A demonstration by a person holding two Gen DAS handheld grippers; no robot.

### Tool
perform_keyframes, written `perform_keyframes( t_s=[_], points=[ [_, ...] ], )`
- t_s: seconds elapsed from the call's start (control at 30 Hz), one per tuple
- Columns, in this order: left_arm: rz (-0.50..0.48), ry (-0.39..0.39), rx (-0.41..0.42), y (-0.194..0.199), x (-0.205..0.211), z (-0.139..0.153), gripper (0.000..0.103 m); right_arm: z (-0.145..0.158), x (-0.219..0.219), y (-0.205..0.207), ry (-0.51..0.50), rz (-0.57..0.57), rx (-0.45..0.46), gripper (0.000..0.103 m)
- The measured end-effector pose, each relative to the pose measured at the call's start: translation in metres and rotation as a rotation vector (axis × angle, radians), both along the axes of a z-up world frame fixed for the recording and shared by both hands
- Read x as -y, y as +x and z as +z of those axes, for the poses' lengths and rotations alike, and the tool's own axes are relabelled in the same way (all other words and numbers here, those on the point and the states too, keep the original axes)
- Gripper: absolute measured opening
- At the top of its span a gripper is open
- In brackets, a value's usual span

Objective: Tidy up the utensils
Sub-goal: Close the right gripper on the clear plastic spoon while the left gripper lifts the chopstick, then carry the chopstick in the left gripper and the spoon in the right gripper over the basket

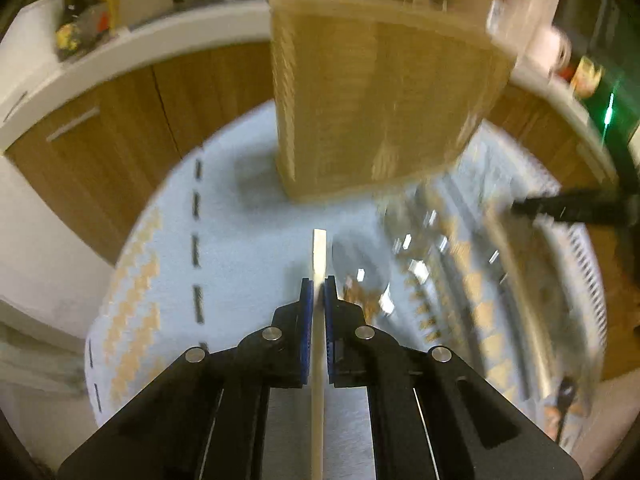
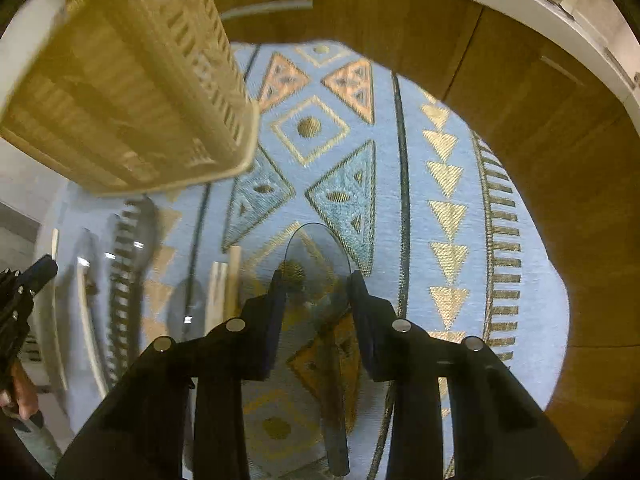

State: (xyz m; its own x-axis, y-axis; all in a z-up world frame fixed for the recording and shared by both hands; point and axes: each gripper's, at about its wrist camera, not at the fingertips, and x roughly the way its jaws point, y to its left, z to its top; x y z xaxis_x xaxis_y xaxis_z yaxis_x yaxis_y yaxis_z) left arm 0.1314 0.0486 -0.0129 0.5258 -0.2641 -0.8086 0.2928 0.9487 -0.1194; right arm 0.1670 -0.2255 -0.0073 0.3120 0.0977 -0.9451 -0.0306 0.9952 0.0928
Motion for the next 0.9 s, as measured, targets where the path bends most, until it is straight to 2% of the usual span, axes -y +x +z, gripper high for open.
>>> perform_keyframes(
  t_s=[0.07, 0.2, 0.43, 0.47, 0.5, 0.53, 0.6, 0.73, 0.83, 0.87, 0.9],
  points=[
    [0.010, -0.078, 0.055, -0.003, -0.010, 0.017, 0.003, 0.012, 0.010, -0.013, 0.070, -0.003, 0.051, 0.029],
    [0.023, -0.174, 0.185, -0.011, -0.018, 0.050, 0.003, 0.044, 0.011, -0.043, 0.172, 0.033, 0.204, 0.029],
    [0.055, -0.293, 0.410, -0.027, -0.023, 0.108, 0.003, 0.107, 0.013, -0.078, 0.348, 0.122, 0.472, 0.029],
    [0.055, -0.307, 0.430, -0.026, -0.022, 0.117, 0.003, 0.118, 0.012, -0.080, 0.371, 0.129, 0.513, 0.028],
    [0.055, -0.323, 0.456, -0.028, -0.020, 0.128, 0.003, 0.127, 0.012, -0.079, 0.389, 0.133, 0.540, 0.014],
    [0.061, -0.336, 0.490, -0.025, -0.019, 0.140, 0.003, 0.134, 0.011, -0.076, 0.407, 0.140, 0.556, 0.010],
    [0.064, -0.358, 0.533, -0.020, -0.015, 0.155, 0.003, 0.151, 0.011, -0.069, 0.437, 0.144, 0.594, 0.010],
    [0.063, -0.383, 0.572, -0.007, -0.011, 0.171, 0.003, 0.166, 0.000, -0.049, 0.426, 0.169, 0.610, 0.010],
    [0.061, -0.391, 0.562, -0.005, -0.015, 0.168, 0.003, 0.151, -0.003, -0.037, 0.432, 0.180, 0.527, 0.012],
    [0.062, -0.389, 0.558, -0.004, -0.016, 0.165, 0.003, 0.140, -0.002, -0.033, 0.429, 0.169, 0.477, 0.023],
    [0.063, -0.387, 0.549, -0.002, -0.018, 0.161, 0.003, 0.132, 0.000, -0.033, 0.424, 0.157, 0.447, 0.041]
  ],
)
